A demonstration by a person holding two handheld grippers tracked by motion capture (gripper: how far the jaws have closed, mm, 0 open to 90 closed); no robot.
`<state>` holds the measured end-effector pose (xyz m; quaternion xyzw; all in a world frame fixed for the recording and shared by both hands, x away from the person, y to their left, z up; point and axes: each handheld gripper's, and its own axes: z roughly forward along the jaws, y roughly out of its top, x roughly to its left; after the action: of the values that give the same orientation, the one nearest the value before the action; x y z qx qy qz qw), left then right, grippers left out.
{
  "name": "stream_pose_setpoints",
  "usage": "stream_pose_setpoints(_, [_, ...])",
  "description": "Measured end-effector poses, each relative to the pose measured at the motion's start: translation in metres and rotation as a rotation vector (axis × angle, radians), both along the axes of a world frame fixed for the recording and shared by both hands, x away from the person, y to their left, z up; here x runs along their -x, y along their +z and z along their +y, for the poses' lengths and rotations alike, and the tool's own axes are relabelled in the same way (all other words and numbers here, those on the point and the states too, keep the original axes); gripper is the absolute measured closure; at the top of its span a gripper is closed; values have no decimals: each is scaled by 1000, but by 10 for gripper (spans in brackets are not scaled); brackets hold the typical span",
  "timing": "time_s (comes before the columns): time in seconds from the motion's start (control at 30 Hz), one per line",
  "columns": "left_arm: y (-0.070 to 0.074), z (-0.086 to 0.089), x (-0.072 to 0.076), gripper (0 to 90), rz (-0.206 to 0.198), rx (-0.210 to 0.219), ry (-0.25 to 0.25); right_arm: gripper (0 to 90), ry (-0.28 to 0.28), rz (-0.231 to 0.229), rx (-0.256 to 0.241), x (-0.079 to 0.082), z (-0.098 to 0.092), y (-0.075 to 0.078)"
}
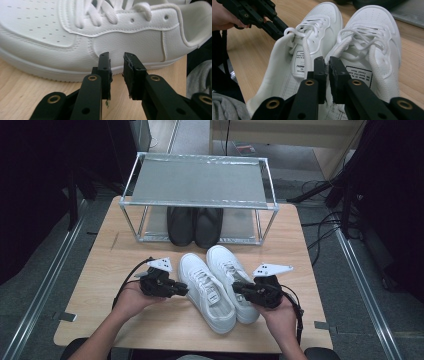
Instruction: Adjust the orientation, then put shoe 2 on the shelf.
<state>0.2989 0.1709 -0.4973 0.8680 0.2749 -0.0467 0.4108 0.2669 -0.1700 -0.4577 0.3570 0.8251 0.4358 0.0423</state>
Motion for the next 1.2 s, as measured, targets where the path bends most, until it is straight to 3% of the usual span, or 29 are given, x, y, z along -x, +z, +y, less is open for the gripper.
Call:
stream_pose_setpoints(0.17, [3, 11, -3, 701, -13, 14, 33, 708, -42, -21, -31, 2, -2, 3])
stream_pose_setpoints(0.3, [5, 16, -3, 648, -36, 17, 47, 660, -28, 17, -34, -1, 3, -4])
stream_pose_setpoints(0.43, [5, 19, -5, 628, -31, 18, 60, 533, -13, 72, -45, -6, 13, -11])
stream_pose_setpoints(0.57, [5, 21, -6, 626, -33, 12, 65, 533, -19, 100, -12, -10, 23, -15])
stream_pose_setpoints(0.67, [5, 22, -6, 615, -40, 9, 71, 512, -40, 106, -23, -11, 23, -13])
stream_pose_setpoints(0.8, [6, 25, -6, 601, -38, 16, 82, 462, -58, 91, -1, -6, 31, -12])
stream_pose_setpoints(0.97, [7, 28, -7, 587, -47, 21, 95, 447, -77, 31, 56, -1, 40, -14])
stream_pose_setpoints(1.2, [7, 34, -9, 580, -49, 30, 113, 450, -87, 21, 39, 0, 40, -18])
